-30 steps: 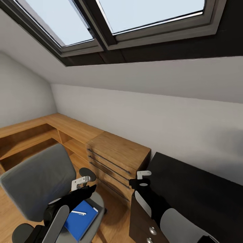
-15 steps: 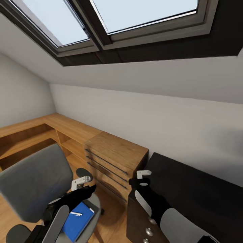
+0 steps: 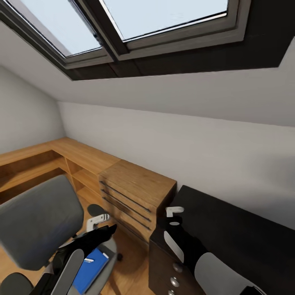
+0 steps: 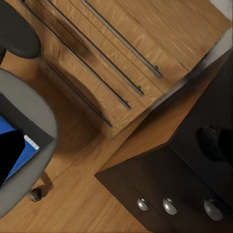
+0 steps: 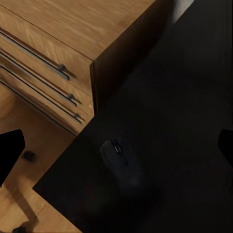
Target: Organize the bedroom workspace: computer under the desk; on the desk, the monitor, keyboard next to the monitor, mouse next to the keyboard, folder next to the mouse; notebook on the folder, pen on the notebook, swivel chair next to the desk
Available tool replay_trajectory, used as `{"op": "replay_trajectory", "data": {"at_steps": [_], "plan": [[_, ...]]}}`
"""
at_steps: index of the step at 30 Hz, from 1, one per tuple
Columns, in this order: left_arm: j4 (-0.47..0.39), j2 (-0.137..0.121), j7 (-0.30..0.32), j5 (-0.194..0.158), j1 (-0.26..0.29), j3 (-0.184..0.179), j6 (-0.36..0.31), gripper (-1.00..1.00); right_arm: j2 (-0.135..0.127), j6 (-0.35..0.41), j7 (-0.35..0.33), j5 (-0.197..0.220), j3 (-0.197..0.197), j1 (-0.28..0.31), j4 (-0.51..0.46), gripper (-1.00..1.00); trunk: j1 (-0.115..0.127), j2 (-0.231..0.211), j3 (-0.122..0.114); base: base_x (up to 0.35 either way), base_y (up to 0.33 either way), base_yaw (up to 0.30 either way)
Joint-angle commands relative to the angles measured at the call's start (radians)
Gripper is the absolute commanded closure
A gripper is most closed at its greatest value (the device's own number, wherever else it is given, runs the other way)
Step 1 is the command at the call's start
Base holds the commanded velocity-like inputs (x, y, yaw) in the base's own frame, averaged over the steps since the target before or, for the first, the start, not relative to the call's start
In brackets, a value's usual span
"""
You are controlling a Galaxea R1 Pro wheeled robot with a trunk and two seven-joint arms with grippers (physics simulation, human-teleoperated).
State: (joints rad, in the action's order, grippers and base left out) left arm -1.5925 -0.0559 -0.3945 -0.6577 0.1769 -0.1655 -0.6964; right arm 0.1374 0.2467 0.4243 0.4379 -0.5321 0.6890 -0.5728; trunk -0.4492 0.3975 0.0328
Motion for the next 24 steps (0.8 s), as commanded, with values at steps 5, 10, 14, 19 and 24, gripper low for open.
{"op": "replay_trajectory", "data": {"at_steps": [5,10,14,19,24], "plan": [[-0.003,0.0,-0.01,-0.007,0.001,-0.002,-0.002,-1.0,-0.002,0.002,0.006,0.006,-0.006,0.001,-0.001,-1.0,-0.001,0.003,0.002,0.0,-0.257,0.0],[-0.003,0.002,-0.01,-0.006,0.001,-0.003,-0.003,-1.0,-0.003,-0.003,0.005,0.003,-0.005,0.001,-0.001,-1.0,-0.001,0.003,0.002,0.0,-0.049,0.0],[-0.004,0.004,-0.01,-0.008,0.001,-0.003,-0.003,-1.0,-0.004,-0.004,0.005,0.002,-0.005,0.001,-0.001,-1.0,-0.001,0.003,0.002,0.0,-0.002,0.0],[-0.004,0.005,-0.01,-0.008,0.001,-0.004,-0.002,-1.0,-0.003,-0.004,0.007,0.001,-0.007,0.001,-0.001,-1.0,-0.016,0.031,0.015,0.0,0.0,0.0],[-0.004,0.005,-0.01,-0.008,0.001,-0.005,-0.002,-1.0,0.0,-0.004,0.008,0.004,-0.009,0.001,-0.002,-1.0,-0.035,0.066,0.031,0.0,0.0,0.0]]}}
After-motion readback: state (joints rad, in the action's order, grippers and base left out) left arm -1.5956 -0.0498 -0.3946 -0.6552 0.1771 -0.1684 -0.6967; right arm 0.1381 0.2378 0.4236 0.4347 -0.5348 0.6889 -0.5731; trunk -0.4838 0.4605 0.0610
